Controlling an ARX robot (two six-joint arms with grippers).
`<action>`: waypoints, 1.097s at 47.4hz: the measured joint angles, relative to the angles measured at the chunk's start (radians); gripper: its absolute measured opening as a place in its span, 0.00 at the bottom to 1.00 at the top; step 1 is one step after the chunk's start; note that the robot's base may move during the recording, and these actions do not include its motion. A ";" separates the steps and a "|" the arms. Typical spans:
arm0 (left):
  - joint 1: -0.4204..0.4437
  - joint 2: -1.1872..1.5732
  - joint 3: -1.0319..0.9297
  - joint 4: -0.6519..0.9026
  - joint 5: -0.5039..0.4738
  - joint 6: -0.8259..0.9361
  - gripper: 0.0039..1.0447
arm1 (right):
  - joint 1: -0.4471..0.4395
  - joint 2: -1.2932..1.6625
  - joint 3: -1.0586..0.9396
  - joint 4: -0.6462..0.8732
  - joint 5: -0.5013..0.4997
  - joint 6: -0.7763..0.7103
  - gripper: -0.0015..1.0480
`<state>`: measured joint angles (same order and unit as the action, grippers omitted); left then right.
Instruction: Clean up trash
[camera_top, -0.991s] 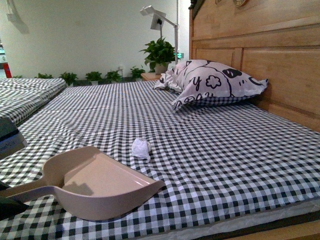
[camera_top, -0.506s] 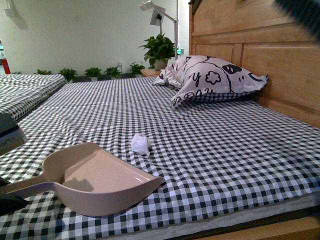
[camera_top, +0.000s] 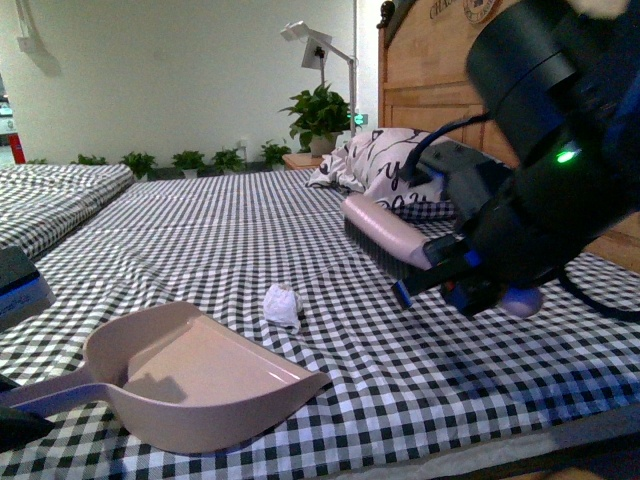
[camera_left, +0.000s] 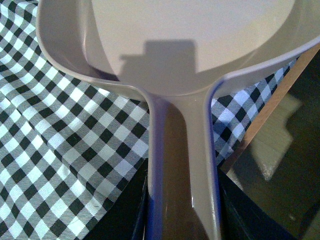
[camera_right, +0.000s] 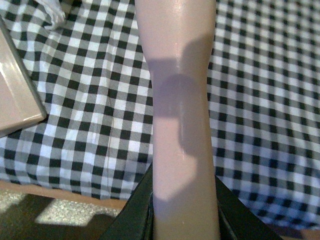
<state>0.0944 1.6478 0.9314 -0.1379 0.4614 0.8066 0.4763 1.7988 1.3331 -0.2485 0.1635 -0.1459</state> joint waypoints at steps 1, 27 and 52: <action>0.000 0.000 0.000 0.000 0.000 0.000 0.26 | 0.001 0.024 0.024 -0.011 0.000 0.000 0.18; 0.000 0.000 0.000 0.000 0.000 0.000 0.26 | 0.077 0.404 0.422 -0.150 0.058 -0.054 0.18; 0.000 0.000 0.000 0.000 0.000 0.001 0.26 | 0.089 0.217 0.279 -0.380 -0.443 -0.278 0.18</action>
<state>0.0948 1.6478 0.9314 -0.1379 0.4614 0.8074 0.5655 2.0159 1.6123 -0.6285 -0.2790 -0.4240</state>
